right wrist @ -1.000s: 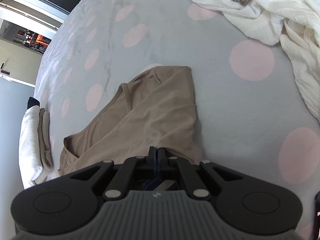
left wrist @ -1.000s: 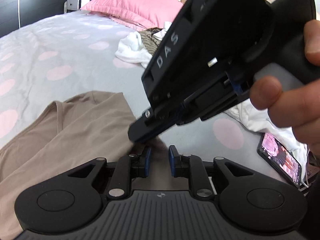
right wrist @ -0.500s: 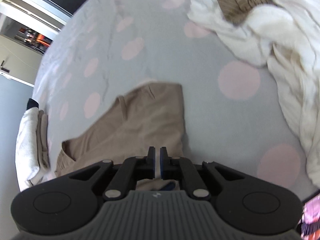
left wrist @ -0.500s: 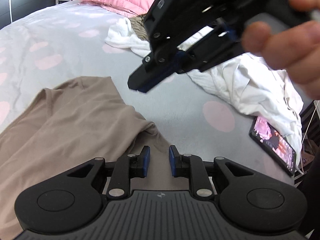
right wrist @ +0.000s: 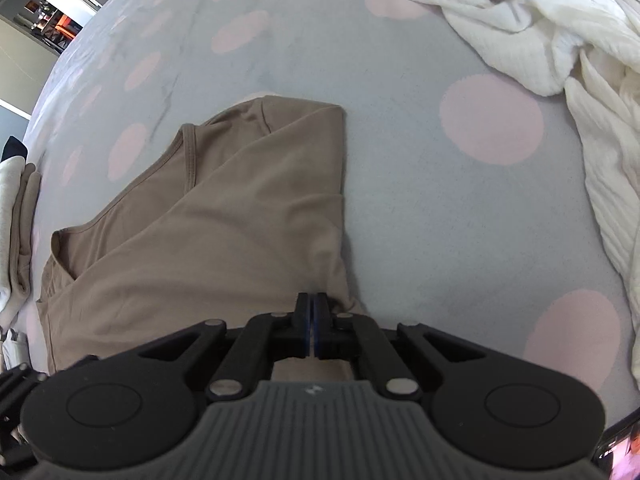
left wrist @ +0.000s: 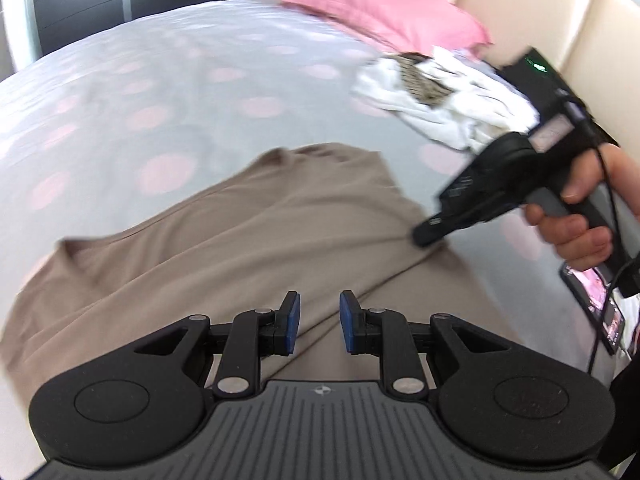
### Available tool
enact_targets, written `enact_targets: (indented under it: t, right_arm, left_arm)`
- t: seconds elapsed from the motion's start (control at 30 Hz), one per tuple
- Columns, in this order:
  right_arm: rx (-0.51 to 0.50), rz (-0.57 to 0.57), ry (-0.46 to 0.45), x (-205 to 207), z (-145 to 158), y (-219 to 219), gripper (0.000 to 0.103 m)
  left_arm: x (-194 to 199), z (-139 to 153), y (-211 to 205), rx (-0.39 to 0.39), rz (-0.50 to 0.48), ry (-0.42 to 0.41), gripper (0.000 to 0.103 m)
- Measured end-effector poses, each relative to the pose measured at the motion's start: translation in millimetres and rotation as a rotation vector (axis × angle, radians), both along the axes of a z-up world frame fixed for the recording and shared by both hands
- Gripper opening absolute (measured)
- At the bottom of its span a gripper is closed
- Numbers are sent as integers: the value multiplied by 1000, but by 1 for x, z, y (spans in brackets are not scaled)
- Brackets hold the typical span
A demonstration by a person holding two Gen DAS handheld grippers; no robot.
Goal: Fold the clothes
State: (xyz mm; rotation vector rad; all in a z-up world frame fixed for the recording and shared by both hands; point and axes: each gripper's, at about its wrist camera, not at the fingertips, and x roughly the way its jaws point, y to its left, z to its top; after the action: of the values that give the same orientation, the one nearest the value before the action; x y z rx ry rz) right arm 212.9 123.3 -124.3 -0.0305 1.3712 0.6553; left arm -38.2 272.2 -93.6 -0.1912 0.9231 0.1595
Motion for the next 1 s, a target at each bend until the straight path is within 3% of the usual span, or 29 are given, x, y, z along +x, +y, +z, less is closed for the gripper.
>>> enact_targets:
  t: [0.27, 0.43, 0.57, 0.7, 0.9, 1.0]
  right_arm:
    - [2, 181, -83, -42, 31, -10, 15]
    - [-43, 247, -98, -75, 30, -35, 22]
    - [-83, 274, -93, -94, 26, -60, 25]
    - [-108, 279, -76, -109, 22, -83, 35]
    - [-165, 297, -52, -131, 15, -109, 37]
    - [-183, 303, -16, -142, 9, -118, 37]
  left_arm:
    - [-73, 18, 14, 46, 148, 100, 20]
    - [-118, 15, 11, 96, 225, 184, 21]
    - [-147, 8, 8, 93, 278, 235, 26]
    - [-168, -2, 1, 87, 306, 289, 26]
    - [-190, -19, -17, 50, 309, 385, 38]
    - [-201, -29, -25, 42, 308, 438, 39]
